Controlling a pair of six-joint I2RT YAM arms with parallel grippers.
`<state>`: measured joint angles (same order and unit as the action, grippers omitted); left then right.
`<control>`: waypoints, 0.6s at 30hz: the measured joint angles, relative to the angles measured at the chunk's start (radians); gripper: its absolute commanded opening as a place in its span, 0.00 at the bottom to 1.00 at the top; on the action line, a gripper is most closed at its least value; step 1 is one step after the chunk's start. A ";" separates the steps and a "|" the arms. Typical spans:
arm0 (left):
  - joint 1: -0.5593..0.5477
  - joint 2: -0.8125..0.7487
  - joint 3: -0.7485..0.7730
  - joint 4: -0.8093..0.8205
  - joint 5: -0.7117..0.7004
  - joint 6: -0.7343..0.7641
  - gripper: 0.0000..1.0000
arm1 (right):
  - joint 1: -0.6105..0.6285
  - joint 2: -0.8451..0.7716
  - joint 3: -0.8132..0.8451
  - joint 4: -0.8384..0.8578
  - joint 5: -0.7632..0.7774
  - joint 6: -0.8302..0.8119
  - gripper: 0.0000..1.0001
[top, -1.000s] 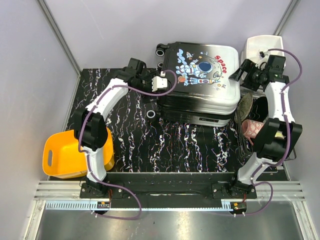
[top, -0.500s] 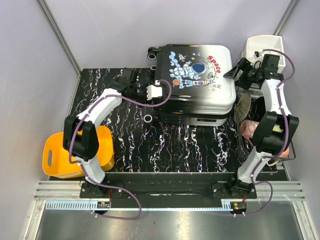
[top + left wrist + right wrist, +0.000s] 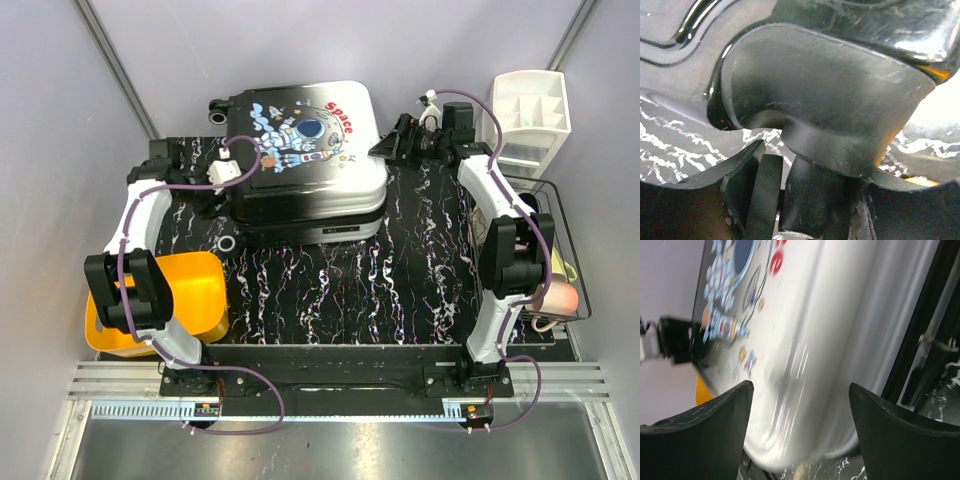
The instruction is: Open, take out, and arrange the luggage
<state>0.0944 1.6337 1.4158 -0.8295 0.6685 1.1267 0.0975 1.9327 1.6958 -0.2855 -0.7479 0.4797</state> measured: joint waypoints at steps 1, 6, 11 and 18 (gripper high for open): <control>0.024 0.010 0.018 -0.020 0.003 0.025 0.00 | 0.006 -0.003 -0.007 0.007 -0.043 -0.021 0.87; 0.096 0.044 0.056 -0.046 -0.008 0.167 0.02 | -0.057 -0.055 -0.080 0.024 -0.158 -0.256 0.67; 0.111 0.046 0.052 -0.051 -0.001 0.304 0.03 | -0.201 -0.060 -0.129 0.058 -0.217 -0.626 0.58; 0.116 0.046 0.040 -0.051 0.015 0.394 0.06 | -0.159 0.069 -0.089 0.229 -0.293 -0.853 0.56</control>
<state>0.2100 1.6794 1.4555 -0.8810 0.6834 1.5211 -0.0620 2.0014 1.6066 -0.0563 -1.0405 -0.3729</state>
